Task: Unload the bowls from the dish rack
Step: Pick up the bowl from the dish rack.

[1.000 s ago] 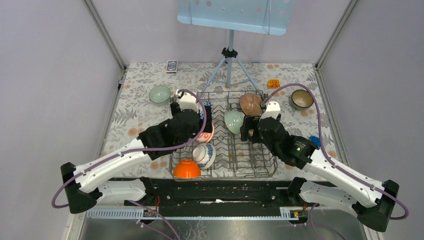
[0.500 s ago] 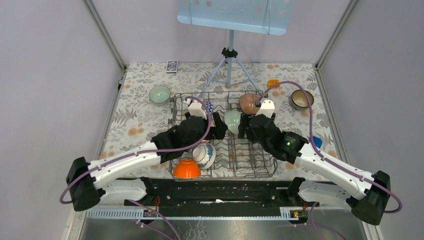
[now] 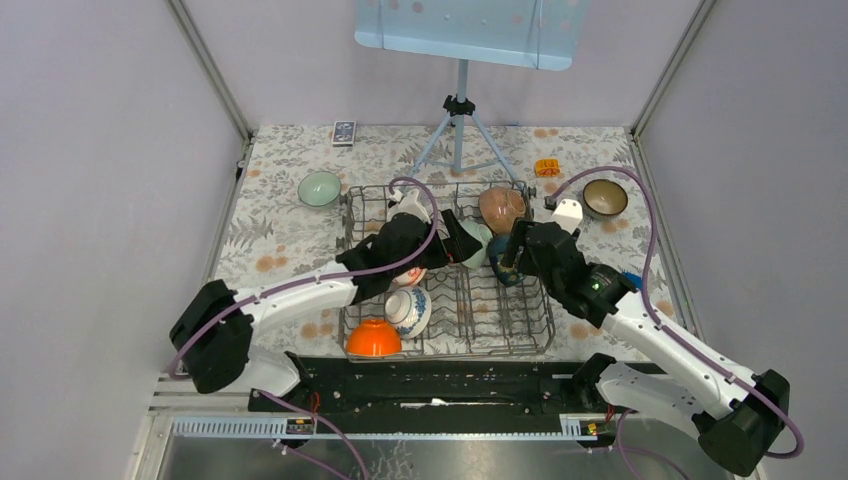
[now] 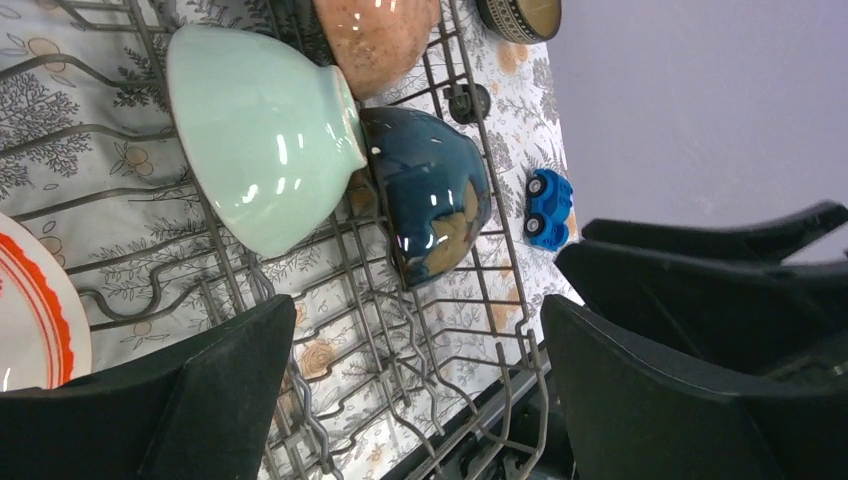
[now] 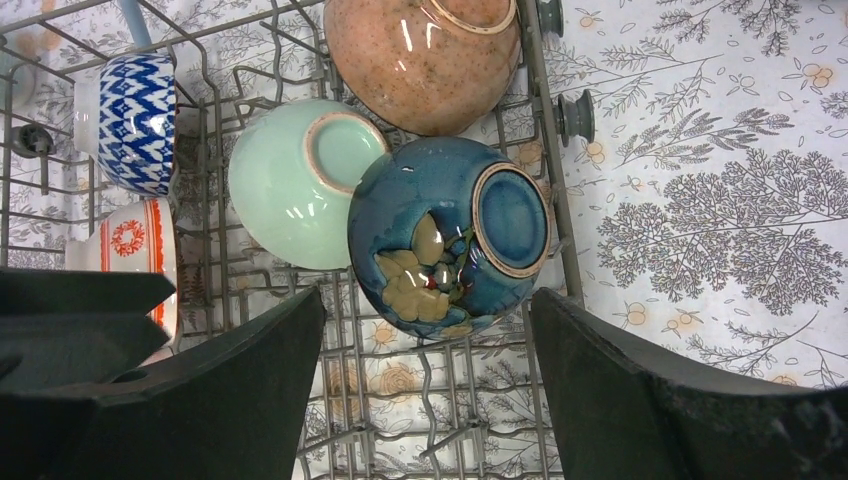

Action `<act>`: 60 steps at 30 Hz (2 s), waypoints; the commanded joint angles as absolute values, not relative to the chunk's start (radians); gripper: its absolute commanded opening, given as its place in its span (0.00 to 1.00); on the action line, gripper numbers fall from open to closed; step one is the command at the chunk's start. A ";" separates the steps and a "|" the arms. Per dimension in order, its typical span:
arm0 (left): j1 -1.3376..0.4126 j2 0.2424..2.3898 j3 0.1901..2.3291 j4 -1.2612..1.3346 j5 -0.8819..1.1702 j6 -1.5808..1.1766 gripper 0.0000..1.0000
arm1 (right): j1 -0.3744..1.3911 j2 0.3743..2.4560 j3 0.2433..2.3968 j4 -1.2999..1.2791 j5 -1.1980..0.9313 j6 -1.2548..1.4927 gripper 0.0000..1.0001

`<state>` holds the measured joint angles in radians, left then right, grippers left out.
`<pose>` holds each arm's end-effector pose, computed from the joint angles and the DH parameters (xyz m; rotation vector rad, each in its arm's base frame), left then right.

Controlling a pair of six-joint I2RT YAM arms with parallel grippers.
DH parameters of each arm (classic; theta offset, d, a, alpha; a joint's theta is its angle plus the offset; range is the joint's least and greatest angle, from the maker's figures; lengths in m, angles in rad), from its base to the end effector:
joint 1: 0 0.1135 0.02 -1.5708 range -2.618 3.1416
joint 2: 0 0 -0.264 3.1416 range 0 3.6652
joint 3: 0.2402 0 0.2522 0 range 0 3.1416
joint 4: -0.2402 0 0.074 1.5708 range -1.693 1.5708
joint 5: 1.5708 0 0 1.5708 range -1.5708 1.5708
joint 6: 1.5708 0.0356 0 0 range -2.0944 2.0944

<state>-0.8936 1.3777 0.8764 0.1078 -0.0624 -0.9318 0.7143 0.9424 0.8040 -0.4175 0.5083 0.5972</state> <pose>0.1986 -0.2434 0.2655 -0.0856 2.1418 -1.0910 0.1662 0.1212 0.2972 0.1748 2.0535 0.2716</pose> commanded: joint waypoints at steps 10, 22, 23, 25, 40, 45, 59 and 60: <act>-0.818 1.529 0.926 0.180 -0.069 -1.100 0.92 | 0.696 0.949 0.807 -0.319 0.418 0.572 0.82; -0.765 1.610 0.956 0.276 -0.012 -1.127 0.81 | 0.600 1.122 0.925 -0.250 0.286 0.630 0.67; -0.764 1.615 0.957 0.280 -0.011 -1.127 0.80 | 0.587 1.137 0.932 -0.240 0.269 0.637 0.66; -0.761 1.627 0.957 0.293 -0.009 -1.127 0.78 | 0.558 1.169 0.944 -0.227 0.229 0.651 0.65; -0.749 1.652 0.949 0.269 -0.005 -1.115 0.76 | 0.492 1.350 1.005 -0.145 0.122 0.707 0.58; -0.749 1.628 0.940 0.231 -0.010 -1.103 0.82 | 0.491 1.370 1.014 -0.137 0.122 0.701 0.57; -0.750 1.627 0.925 0.207 -0.008 -1.109 0.82 | 0.491 1.416 1.026 -0.133 0.100 0.696 0.57; -0.751 1.621 0.924 0.202 -0.008 -1.108 0.83 | 0.490 1.416 1.025 -0.134 0.100 0.695 0.57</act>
